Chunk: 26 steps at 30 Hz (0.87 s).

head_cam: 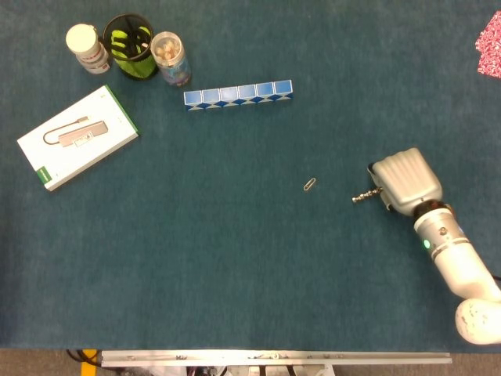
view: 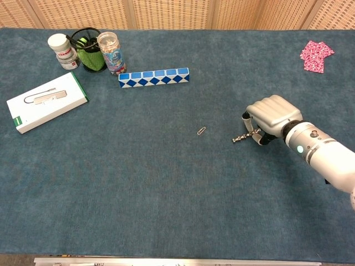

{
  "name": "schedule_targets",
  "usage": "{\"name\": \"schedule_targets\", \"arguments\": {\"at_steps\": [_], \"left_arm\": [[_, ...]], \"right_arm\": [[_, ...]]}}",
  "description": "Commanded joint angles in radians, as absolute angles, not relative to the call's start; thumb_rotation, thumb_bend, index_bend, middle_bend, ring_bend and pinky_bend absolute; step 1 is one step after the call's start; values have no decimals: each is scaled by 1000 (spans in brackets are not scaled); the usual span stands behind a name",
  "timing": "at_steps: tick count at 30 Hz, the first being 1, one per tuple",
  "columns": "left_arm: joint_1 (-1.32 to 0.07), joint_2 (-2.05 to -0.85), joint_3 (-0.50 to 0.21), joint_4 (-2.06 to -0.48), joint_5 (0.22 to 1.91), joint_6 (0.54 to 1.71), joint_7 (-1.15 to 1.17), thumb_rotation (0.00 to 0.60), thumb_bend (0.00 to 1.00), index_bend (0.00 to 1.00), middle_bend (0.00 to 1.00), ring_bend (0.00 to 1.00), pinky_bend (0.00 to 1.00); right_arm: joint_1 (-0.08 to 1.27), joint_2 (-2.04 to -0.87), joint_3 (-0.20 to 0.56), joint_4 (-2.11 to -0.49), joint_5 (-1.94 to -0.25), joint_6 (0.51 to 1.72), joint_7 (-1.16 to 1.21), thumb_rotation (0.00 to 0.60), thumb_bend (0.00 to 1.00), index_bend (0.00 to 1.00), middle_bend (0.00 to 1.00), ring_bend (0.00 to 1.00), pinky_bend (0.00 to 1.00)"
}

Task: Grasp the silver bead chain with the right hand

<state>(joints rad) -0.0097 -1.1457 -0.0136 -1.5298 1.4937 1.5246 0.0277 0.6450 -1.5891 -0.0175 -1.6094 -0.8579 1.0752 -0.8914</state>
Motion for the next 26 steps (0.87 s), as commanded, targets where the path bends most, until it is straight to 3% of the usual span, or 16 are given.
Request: {"name": "schedule_targets", "arguments": {"at_steps": [1, 14, 26], "left_arm": [[-9, -1146, -13, -1527, 1493, 1524, 26, 600, 239, 15, 70, 86, 45], [-13, -1147, -13, -1534, 1495, 1518, 33, 600, 239, 15, 70, 86, 44], [-11, -1148, -11, -1542, 1498, 1522, 47, 600, 239, 14, 70, 86, 45]], "right_arm": [[646, -1560, -14, -1647, -873, 1080, -877, 600, 440, 578, 1000, 1000, 1000], [690, -1407, 34, -1868, -928, 1091, -860, 600, 440, 605, 1000, 1000, 1000], [776, -1470, 66, -1818, -793, 1066, -935, 600, 440, 606, 1000, 1000, 1000]]}}
